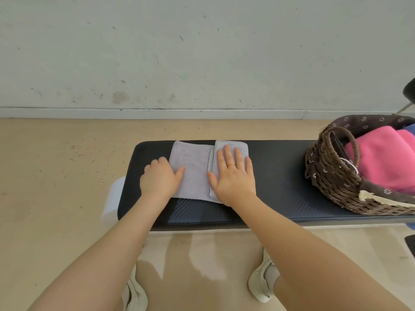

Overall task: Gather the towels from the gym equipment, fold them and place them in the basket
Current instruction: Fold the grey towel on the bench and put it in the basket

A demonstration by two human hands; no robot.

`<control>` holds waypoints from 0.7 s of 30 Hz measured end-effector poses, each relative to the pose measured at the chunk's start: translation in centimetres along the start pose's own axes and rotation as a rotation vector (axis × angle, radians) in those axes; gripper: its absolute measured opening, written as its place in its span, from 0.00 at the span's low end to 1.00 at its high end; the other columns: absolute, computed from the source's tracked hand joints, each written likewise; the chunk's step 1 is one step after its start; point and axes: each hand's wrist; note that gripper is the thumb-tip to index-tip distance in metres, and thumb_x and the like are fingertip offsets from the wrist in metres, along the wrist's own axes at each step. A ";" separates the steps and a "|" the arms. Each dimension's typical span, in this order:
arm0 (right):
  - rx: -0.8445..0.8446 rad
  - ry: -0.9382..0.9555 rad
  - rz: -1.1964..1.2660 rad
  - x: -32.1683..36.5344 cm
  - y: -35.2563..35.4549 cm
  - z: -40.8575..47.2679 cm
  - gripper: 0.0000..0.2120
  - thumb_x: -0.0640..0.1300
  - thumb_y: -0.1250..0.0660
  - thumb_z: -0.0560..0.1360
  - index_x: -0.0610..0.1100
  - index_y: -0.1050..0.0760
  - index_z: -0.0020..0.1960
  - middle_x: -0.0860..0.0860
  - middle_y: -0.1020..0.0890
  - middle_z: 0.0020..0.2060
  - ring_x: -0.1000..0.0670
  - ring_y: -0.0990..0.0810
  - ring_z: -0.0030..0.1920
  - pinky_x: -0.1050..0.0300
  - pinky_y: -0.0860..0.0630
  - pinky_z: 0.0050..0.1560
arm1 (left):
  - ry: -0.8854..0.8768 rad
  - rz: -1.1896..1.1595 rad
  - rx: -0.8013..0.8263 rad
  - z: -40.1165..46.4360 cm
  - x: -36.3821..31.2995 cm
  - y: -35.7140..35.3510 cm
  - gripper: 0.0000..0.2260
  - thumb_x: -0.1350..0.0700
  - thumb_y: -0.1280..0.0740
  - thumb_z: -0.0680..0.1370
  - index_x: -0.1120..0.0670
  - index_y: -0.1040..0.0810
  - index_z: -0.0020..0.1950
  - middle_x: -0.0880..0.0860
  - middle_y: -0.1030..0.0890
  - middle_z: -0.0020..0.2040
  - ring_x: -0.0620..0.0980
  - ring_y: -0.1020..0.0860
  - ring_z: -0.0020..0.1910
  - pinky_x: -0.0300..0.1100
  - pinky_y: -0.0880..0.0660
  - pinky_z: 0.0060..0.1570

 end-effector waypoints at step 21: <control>0.031 -0.337 1.576 -4.6 4.1 -1.9 0.16 0.35 0.46 0.77 0.41 0.30 0.64 0.48 0.22 0.51 0.49 0.23 0.53 0.58 0.25 0.51 | -0.256 -0.427 0.375 -3.4 -10.9 -0.3 0.20 0.49 0.38 0.78 0.52 0.36 0.68 0.54 0.24 0.55 0.48 0.25 0.47 0.39 0.30 0.42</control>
Point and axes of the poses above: each hand's wrist, its own z-axis towards the middle knuckle, its own y-axis out of the back of the hand, x = y × z
